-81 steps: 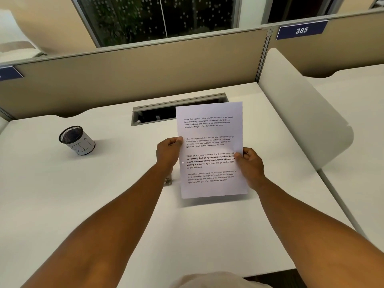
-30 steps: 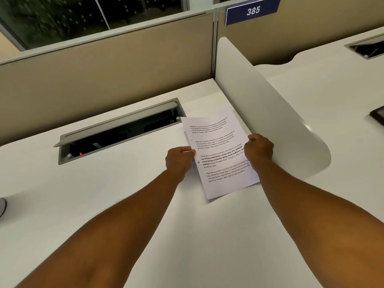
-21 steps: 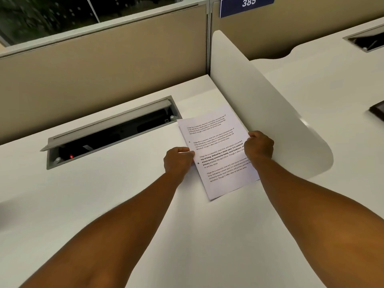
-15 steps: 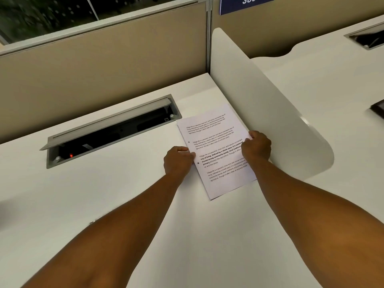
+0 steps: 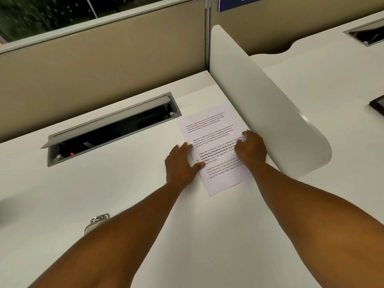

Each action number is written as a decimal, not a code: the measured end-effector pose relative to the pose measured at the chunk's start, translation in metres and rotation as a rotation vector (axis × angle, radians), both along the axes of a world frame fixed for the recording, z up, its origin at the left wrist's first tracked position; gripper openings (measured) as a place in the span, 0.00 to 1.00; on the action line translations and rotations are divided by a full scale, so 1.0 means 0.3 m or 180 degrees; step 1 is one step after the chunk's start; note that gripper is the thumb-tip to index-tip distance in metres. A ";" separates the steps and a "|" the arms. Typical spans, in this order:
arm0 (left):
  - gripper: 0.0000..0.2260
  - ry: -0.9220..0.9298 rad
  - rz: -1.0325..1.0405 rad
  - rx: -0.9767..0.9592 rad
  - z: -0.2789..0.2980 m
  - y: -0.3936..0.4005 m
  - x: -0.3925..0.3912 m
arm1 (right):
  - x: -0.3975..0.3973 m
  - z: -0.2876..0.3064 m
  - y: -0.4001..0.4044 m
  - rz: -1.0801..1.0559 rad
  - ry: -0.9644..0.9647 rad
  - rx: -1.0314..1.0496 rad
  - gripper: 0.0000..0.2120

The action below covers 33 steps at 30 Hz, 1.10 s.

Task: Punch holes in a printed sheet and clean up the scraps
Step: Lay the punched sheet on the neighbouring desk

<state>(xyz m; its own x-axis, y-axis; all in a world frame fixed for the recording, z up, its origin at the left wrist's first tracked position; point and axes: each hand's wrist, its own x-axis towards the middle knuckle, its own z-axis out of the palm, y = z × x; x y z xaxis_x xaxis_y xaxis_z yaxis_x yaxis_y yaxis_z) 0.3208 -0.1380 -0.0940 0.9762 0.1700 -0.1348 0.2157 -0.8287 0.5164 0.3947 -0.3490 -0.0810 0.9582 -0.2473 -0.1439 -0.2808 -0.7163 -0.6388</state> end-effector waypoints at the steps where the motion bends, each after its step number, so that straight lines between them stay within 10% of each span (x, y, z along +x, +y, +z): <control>1: 0.36 0.0033 -0.0044 0.0040 -0.004 0.000 -0.002 | -0.002 -0.001 -0.002 0.0034 0.0013 -0.0009 0.20; 33: 0.28 -0.0397 0.0418 0.0568 0.191 0.180 -0.284 | -0.276 0.167 0.255 0.1419 -0.0685 -0.0743 0.21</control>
